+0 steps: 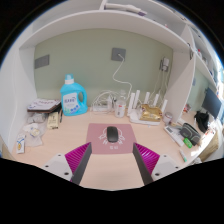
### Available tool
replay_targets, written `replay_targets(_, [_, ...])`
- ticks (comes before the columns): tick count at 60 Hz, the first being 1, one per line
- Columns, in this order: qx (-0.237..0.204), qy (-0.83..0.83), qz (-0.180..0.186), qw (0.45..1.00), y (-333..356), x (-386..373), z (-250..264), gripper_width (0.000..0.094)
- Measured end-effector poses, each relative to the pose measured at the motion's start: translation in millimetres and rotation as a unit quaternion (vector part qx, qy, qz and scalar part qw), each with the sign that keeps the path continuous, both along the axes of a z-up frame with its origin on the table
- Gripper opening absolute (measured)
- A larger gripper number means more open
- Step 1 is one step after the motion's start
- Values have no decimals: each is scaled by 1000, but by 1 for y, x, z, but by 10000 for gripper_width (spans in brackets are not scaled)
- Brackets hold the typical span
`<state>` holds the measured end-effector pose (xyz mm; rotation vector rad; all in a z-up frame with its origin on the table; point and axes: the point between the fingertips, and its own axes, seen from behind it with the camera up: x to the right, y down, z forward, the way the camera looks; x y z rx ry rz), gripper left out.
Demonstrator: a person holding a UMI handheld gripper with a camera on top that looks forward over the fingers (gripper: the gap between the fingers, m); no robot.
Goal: Arrange mouse
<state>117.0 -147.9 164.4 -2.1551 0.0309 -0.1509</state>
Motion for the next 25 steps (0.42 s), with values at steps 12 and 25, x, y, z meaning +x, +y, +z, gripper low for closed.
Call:
replay_targets(12, [8,2,-3,1000,-47,-11,15,850])
replay_targets(25, [15,-13,0,1000,-62,-16,22,849])
